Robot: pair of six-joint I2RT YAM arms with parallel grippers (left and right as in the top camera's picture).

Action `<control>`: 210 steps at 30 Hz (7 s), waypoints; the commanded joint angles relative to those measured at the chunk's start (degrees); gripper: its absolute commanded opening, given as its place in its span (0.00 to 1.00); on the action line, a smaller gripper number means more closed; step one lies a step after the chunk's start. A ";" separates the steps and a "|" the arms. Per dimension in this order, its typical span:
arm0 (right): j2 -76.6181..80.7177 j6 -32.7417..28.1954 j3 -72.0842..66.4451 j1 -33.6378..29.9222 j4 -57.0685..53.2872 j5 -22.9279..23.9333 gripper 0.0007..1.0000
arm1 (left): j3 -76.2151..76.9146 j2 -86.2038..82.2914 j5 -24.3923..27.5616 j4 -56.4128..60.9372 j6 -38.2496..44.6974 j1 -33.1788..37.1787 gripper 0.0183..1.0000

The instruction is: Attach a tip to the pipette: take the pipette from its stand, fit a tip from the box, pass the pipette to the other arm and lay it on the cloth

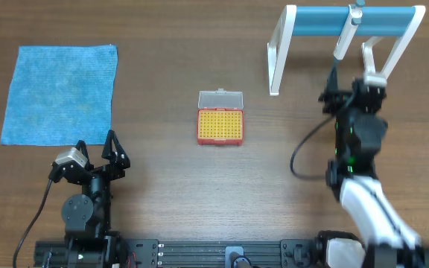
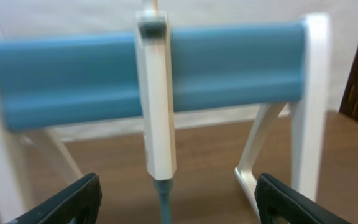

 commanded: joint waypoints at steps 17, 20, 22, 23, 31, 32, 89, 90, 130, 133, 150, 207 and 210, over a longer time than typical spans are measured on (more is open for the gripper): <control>22.99 -5.33 20.26 -0.59 -5.20 -1.90 0.80 | -0.13 -0.28 0.35 -0.31 0.96 0.35 0.86; 23.02 -6.97 20.26 -0.74 -7.17 -1.92 0.80 | -0.13 -0.28 0.35 -0.28 0.94 0.35 0.85; 23.02 -6.97 20.26 -0.87 -6.58 -1.92 0.80 | -0.13 -0.28 0.35 -0.28 0.96 0.35 0.85; 23.04 -6.97 20.26 -1.03 -6.40 -1.92 0.81 | -0.13 -0.28 0.35 -0.28 0.94 0.35 0.85; 23.04 -6.97 20.26 -1.53 -6.25 -4.57 0.80 | -0.13 -0.28 0.35 -0.31 0.94 0.35 0.85; 23.04 -6.99 20.26 -1.53 -6.25 -4.52 0.80 | -0.13 -0.28 0.35 -0.28 0.96 0.35 0.85; 0.63 -6.93 1.40 22.67 14.47 -21.33 0.07 | -0.13 -0.28 0.35 -0.28 0.96 0.35 0.85; 1.14 -6.93 0.72 25.40 14.71 -20.09 0.07 | -0.13 -0.28 0.35 -0.28 0.96 0.35 0.85; 28.35 -6.62 0.39 37.81 35.39 -17.31 0.07 | -0.13 -0.28 0.35 -0.28 0.96 0.35 0.85; 29.35 -5.38 0.39 37.79 35.65 -17.31 0.07 | -0.13 -0.28 0.35 -0.31 0.96 0.35 0.85; 30.53 -5.38 0.59 36.46 35.87 -17.29 0.07 | -0.13 -0.28 0.35 -0.28 0.96 0.35 0.85; 39.85 -0.28 1.81 35.91 35.89 -17.29 0.07 | -0.13 -0.28 0.35 -0.31 0.96 0.35 0.85; 39.85 -0.26 0.94 35.69 35.89 -17.29 0.07 | -0.13 -0.28 0.35 -0.28 0.94 0.35 0.85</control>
